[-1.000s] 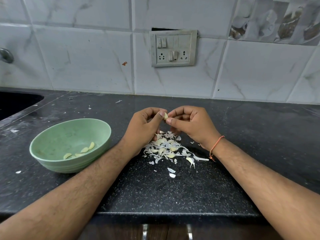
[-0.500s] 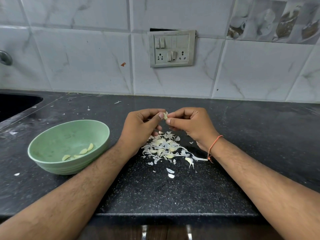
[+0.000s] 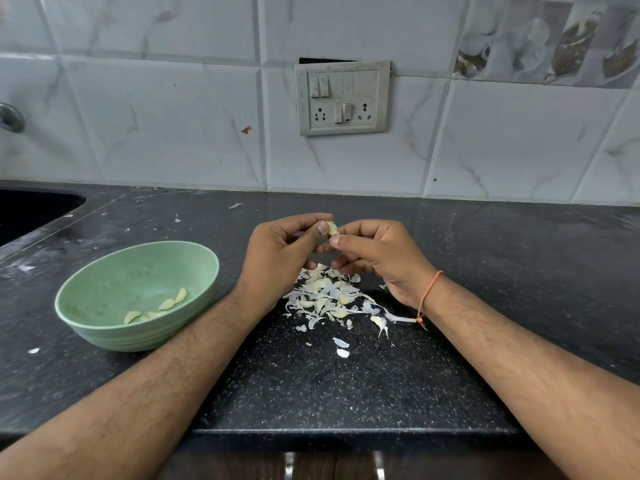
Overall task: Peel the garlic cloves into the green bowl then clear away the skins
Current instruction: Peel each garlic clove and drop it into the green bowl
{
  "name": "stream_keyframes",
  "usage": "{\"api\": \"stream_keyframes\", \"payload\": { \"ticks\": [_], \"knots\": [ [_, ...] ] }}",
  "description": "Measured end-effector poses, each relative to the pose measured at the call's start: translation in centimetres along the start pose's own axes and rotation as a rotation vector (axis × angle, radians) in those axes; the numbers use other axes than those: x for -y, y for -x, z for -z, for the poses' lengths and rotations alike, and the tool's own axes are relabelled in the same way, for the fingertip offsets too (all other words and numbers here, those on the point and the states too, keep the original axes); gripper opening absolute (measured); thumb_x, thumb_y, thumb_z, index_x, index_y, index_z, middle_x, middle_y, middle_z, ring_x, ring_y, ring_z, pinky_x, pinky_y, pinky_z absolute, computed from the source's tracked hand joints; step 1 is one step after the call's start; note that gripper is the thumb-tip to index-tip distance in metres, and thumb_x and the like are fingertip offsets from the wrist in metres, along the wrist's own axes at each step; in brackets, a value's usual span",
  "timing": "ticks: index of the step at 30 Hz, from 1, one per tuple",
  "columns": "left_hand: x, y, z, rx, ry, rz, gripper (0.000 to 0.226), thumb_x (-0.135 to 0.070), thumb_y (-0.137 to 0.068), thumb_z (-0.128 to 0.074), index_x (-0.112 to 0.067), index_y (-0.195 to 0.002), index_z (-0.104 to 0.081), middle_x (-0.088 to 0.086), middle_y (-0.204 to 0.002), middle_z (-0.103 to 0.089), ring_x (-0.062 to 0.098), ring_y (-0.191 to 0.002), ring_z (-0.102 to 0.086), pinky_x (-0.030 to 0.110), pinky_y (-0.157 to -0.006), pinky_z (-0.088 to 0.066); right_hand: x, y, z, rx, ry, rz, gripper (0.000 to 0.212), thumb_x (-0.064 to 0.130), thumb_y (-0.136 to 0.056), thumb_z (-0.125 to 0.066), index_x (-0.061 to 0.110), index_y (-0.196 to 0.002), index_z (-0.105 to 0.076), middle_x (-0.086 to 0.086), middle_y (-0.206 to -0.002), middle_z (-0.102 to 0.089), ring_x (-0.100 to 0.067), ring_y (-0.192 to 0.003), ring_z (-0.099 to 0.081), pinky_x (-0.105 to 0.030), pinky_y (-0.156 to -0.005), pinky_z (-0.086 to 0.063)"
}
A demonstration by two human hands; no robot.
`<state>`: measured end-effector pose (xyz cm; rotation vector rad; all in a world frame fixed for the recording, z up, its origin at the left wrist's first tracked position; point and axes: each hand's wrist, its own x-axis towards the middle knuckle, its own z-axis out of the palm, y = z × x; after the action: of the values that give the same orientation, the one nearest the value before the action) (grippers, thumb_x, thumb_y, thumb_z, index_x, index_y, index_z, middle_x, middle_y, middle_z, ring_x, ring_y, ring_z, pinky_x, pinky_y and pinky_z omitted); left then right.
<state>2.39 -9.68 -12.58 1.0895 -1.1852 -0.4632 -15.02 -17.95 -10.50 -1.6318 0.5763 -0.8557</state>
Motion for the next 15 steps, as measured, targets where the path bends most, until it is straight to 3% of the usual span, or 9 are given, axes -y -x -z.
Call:
{"api": "stream_keyframes", "payload": {
  "ticks": [5, 12, 15],
  "knots": [
    [0.40, -0.21, 0.18, -0.001, -0.104, -0.032, 0.017, -0.023, -0.099, -0.077, -0.028, -0.113, -0.083, 0.004, -0.086, -0.080, 0.022, -0.071, -0.069, 0.042, -0.064, -0.064, 0.17, 0.10, 0.25, -0.008, 0.017, -0.009, 0.015, 0.010, -0.093, -0.079, -0.001, -0.103, -0.078, -0.022, -0.100, -0.079, -0.032, -0.078, -0.075, -0.036, -0.071, -0.062],
    [0.30, -0.14, 0.23, -0.004, -0.210, -0.066, 0.016, -0.027, -0.098, -0.078, -0.029, -0.112, -0.083, -0.005, -0.095, -0.081, 0.030, -0.073, -0.073, 0.050, -0.061, -0.065, 0.30, 0.09, 0.39, -0.013, 0.059, -0.026, 0.016, 0.010, -0.092, -0.080, -0.004, -0.100, -0.079, -0.021, -0.096, -0.079, -0.030, -0.077, -0.075, -0.039, -0.074, -0.060],
    [0.32, -0.24, 0.17, -0.016, -0.194, -0.063, 0.016, -0.025, -0.097, -0.078, -0.028, -0.112, -0.083, -0.005, -0.094, -0.081, 0.022, -0.071, -0.073, 0.048, -0.060, -0.065, 0.33, 0.09, 0.36, -0.010, 0.047, -0.027, 0.015, 0.009, -0.092, -0.079, -0.003, -0.101, -0.079, -0.022, -0.097, -0.079, -0.031, -0.078, -0.075, -0.039, -0.074, -0.060]
  ]
}}
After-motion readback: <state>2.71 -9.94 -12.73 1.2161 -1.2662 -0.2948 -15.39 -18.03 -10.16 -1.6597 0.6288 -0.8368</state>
